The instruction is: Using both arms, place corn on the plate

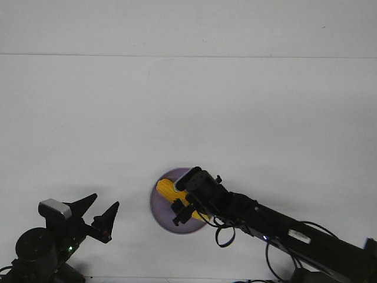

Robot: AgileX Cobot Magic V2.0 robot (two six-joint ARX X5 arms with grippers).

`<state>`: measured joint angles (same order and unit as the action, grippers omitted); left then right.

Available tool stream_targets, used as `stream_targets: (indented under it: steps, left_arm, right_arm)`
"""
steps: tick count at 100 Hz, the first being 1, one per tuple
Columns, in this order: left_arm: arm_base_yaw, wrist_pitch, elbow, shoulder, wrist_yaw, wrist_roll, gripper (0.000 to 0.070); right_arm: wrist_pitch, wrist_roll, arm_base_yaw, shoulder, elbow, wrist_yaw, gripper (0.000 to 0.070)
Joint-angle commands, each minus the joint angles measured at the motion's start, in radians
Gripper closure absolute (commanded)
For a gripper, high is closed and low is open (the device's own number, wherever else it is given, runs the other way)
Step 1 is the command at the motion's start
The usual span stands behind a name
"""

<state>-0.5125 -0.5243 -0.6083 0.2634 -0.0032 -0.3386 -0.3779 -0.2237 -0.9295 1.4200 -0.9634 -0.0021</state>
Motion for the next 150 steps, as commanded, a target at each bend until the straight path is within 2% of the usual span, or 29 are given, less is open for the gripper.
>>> stream_targets:
  steps: [1,13,24,38,56,59,61,67,68,72,75,144,147,150]
  left_arm:
    - [-0.004,0.01,-0.002,0.005,-0.009,0.005,0.02]
    - [-0.004,0.014,-0.002,0.005,-0.021,0.005,0.02]
    - [-0.004,0.026,-0.002,0.005,-0.024,0.006,0.02]
    - [-0.004,0.032,-0.002,0.003,-0.024,0.01,0.02]
    - [-0.004,0.033,-0.002,0.003,-0.024,0.013,0.0211]
    - [-0.004,0.034,-0.002,0.003,-0.025,0.013,0.0265]
    - [-0.004,0.034,-0.002,0.003,-0.026,0.013,0.0337]
    - [-0.004,0.032,-0.002,0.003,-0.027,0.014,0.0665]
    - [-0.004,0.032,-0.002,0.003,-0.027,0.014,0.07]
    - [-0.004,0.033,-0.002,0.003,-0.027,0.015,0.0675]
    - [-0.004,0.033,-0.002,0.003,-0.027,0.018,0.0693]
    - [-0.004,0.037,-0.002,0.003,-0.024,0.02,0.0688]
    - [-0.004,0.035,-0.002,0.003,-0.025,0.038,0.0688]
    - [-0.003,0.036,-0.001,0.003,-0.045,0.094,0.0688]
  right_arm:
    - [0.005,0.055,-0.008,-0.07,-0.014,0.006,0.0242]
    - [-0.021,0.106,0.002,-0.247,-0.014,0.04,0.0242]
    - [-0.067,0.146,0.006,-0.422,-0.014,0.137,0.0243]
    - [-0.146,0.15,0.006,-0.62,0.001,0.245,0.0243]
    - [-0.175,0.146,0.006,-0.811,0.105,0.269,0.0255]
    - [-0.172,0.146,0.006,-0.835,0.125,0.269,0.0306]
    - [-0.172,0.146,0.006,-0.848,0.137,0.269,0.0375]
    - [-0.174,0.146,0.006,-0.875,0.162,0.269,0.0693]
    - [-0.175,0.146,0.006,-0.879,0.165,0.269,0.07]
    - [-0.175,0.147,0.006,-0.889,0.173,0.269,0.0683]
    - [-0.177,0.148,0.006,-0.892,0.174,0.268,0.0684]
    - [-0.169,0.146,0.006,-0.892,0.172,0.266,0.0684]
    - [-0.169,0.146,0.006,-0.892,0.172,0.266,0.0684]
    - [-0.169,0.146,0.006,-0.892,0.172,0.266,0.0684]
